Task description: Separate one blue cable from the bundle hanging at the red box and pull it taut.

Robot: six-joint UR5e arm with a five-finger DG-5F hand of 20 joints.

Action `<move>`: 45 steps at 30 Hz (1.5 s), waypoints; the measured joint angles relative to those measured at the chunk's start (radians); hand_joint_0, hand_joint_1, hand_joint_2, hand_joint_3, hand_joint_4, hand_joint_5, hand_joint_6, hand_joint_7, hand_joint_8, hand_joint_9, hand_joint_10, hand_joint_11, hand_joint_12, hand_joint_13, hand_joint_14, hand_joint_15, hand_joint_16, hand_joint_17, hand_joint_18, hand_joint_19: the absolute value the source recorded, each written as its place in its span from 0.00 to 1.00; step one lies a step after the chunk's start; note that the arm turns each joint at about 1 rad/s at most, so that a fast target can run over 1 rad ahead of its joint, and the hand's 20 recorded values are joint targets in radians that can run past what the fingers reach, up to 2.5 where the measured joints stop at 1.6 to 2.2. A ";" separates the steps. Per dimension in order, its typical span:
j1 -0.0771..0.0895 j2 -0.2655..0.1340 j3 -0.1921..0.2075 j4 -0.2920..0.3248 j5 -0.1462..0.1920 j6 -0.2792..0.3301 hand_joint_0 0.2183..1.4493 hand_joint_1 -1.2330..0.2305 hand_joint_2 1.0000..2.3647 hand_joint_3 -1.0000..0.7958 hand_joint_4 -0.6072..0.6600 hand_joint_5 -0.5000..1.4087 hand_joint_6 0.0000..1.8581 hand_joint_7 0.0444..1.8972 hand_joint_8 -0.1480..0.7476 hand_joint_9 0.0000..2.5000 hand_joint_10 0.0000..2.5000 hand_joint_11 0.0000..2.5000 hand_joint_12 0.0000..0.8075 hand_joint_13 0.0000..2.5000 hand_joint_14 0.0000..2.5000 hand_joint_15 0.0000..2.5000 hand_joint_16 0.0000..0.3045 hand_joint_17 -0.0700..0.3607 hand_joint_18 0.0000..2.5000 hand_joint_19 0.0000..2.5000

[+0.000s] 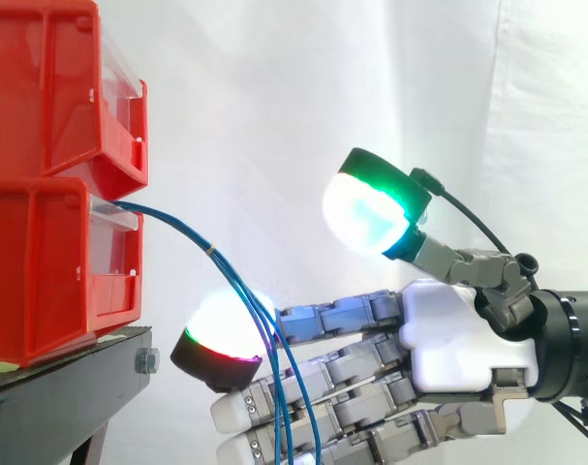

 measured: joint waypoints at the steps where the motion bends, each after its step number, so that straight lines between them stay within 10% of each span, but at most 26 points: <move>1: 0.000 -0.001 0.000 0.006 0.000 -0.001 0.29 0.46 0.00 0.29 0.70 0.15 0.27 0.34 0.53 0.20 0.00 0.03 0.50 0.16 0.00 0.04 0.18 0.45 0.19 0.08; 45: 0.021 -0.022 0.000 0.078 0.011 -0.049 0.29 0.46 0.00 0.29 0.69 0.15 0.27 0.34 0.53 0.21 0.00 0.03 0.50 0.19 0.00 0.06 0.18 0.44 0.20 0.08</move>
